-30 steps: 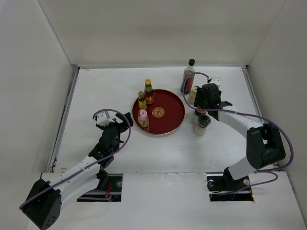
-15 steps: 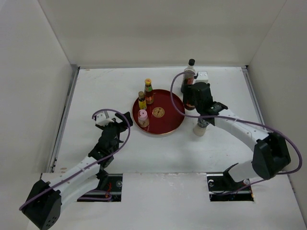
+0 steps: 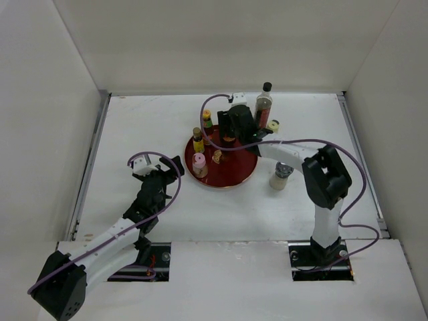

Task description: Organize the condiment bottles

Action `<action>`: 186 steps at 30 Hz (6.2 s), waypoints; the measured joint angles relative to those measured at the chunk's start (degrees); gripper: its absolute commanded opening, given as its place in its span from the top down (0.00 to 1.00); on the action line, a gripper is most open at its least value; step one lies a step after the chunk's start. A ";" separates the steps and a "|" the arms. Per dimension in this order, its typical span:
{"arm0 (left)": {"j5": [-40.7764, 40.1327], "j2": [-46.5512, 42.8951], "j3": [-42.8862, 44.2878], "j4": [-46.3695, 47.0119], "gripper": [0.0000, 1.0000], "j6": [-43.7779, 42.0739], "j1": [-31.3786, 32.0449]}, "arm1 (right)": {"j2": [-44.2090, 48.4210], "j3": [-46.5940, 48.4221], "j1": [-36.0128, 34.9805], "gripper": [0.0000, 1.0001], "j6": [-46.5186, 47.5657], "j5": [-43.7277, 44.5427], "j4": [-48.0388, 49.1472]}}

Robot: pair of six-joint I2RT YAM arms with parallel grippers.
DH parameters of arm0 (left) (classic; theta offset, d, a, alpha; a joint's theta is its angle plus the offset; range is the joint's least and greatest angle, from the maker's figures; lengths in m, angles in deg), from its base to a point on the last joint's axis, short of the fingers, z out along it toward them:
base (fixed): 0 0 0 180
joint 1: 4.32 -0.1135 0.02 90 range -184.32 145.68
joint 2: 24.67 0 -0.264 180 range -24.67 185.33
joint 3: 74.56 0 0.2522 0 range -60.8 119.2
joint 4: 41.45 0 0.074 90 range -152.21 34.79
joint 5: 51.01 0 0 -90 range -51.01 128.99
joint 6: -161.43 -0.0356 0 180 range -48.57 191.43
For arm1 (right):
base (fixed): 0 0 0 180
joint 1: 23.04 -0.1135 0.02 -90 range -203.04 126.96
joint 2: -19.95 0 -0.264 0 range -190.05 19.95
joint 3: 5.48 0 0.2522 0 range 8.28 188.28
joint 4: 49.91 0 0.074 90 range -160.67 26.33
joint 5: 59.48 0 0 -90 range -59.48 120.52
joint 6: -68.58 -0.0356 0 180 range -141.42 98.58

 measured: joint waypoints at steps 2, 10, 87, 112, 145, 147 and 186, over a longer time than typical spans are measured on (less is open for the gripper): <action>0.02 0.04 -0.02 0.00 0.13 0.00 -0.17 | -2.36 1.51 0.00 0.36 0.17 -0.17 0.04; 0.07 0.42 -0.04 0.13 0.13 0.00 -0.20 | -4.94 2.29 0.04 0.14 0.13 -0.17 1.75; 3.45 2.82 -0.48 2.49 0.13 1.03 -2.08 | 4.96 -12.44 -10.82 0.43 -3.85 2.32 9.66; 3.98 2.12 -0.48 2.45 0.13 1.22 -2.45 | 22.73 -21.05 -9.49 0.05 -5.60 4.00 6.36; 5.40 2.78 -0.48 2.05 0.13 2.10 -2.82 | 42.73 -41.29 0.79 0.32 -15.04 20.04 -17.33; 5.40 2.78 -0.48 2.05 0.13 2.12 -2.84 | 43.10 -41.29 0.79 0.34 -14.75 20.11 -17.25; 5.42 3.69 -0.48 2.12 0.13 2.12 -3.21 | 12.44 -17.09 -7.52 0.00 -4.74 14.58 6.38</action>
